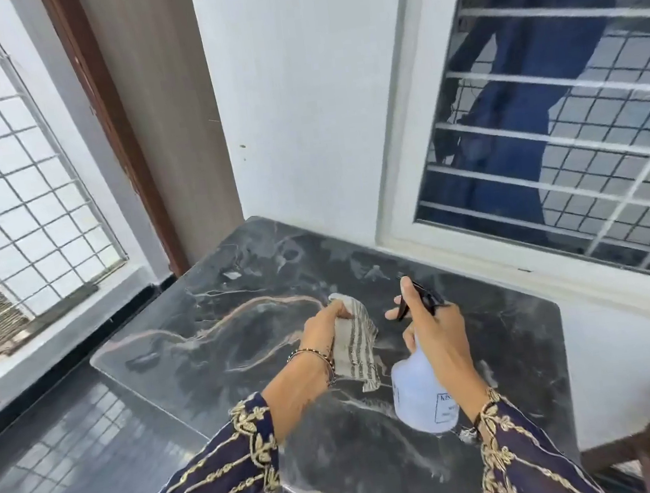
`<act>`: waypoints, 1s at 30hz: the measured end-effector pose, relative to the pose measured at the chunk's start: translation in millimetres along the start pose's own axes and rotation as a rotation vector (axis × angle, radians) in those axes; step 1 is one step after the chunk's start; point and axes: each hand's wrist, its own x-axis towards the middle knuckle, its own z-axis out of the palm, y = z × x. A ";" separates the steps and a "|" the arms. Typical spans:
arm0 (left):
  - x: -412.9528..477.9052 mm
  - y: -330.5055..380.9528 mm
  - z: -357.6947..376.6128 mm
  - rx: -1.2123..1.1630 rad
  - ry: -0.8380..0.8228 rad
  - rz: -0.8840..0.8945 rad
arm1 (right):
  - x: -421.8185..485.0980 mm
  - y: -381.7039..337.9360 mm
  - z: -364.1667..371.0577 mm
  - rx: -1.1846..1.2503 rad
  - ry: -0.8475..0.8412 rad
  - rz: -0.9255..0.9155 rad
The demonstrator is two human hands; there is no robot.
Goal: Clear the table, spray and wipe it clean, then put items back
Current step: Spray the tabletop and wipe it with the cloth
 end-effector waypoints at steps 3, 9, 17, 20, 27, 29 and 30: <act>26.6 9.2 -35.3 -0.072 0.017 -0.028 | 28.1 8.3 36.9 -0.043 -0.039 0.027; 103.5 41.8 -102.7 -0.168 0.055 -0.061 | 118.8 25.0 121.4 -0.125 -0.066 0.064; 187.5 87.2 -166.5 -0.163 0.184 -0.115 | 241.4 35.0 230.3 -0.277 -0.059 0.103; 206.0 93.6 -185.6 -0.208 0.197 -0.134 | 271.0 34.0 256.3 -0.280 -0.050 0.098; 222.6 94.2 -226.6 -0.262 0.194 -0.157 | 295.2 35.5 281.4 -0.308 -0.009 0.115; 221.7 93.4 -238.6 -0.268 0.179 -0.161 | 293.2 38.9 281.9 -0.345 0.060 0.156; 220.8 93.4 -243.4 -0.273 0.178 -0.155 | 290.8 40.3 279.7 -0.381 0.092 0.168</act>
